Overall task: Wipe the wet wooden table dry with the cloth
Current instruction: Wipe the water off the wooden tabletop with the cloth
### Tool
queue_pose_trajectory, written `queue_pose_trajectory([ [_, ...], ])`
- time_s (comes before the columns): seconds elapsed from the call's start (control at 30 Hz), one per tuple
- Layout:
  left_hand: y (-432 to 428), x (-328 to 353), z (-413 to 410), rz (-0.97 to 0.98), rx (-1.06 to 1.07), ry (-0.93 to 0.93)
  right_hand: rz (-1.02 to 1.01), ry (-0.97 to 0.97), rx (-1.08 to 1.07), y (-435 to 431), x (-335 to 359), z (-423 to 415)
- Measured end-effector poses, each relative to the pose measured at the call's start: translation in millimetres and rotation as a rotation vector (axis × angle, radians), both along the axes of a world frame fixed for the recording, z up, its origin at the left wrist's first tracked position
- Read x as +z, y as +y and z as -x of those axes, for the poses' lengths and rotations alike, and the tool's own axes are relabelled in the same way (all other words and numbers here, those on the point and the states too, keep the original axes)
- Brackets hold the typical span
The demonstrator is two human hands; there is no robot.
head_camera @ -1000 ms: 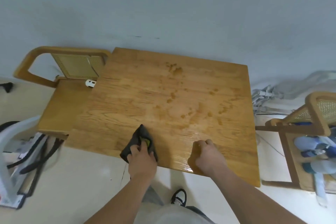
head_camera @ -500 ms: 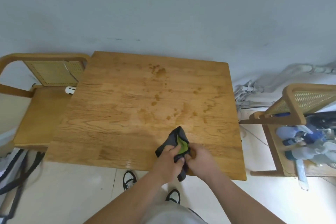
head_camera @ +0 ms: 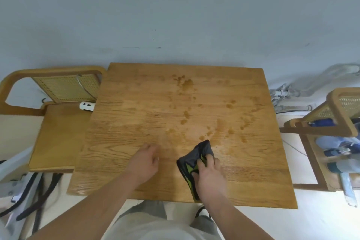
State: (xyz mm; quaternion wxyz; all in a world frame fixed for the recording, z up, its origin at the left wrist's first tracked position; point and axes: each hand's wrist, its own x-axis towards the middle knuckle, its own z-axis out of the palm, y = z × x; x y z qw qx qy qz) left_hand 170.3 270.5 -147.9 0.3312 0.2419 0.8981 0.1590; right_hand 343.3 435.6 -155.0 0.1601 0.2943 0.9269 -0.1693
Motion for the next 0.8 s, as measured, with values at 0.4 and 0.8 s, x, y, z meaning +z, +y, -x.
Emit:
queue_pose_trajectory([
  [0.4,-13.4,-5.4,106.0,0.366,-0.388,0.189,-0.017,0.038,0.076,-89.4,-26.0,84.2],
  [0.8,-12.4,-16.7,142.1,0.342,-0.424,0.159,-0.180,0.082,-0.062,-69.4,-33.8,148.9],
])
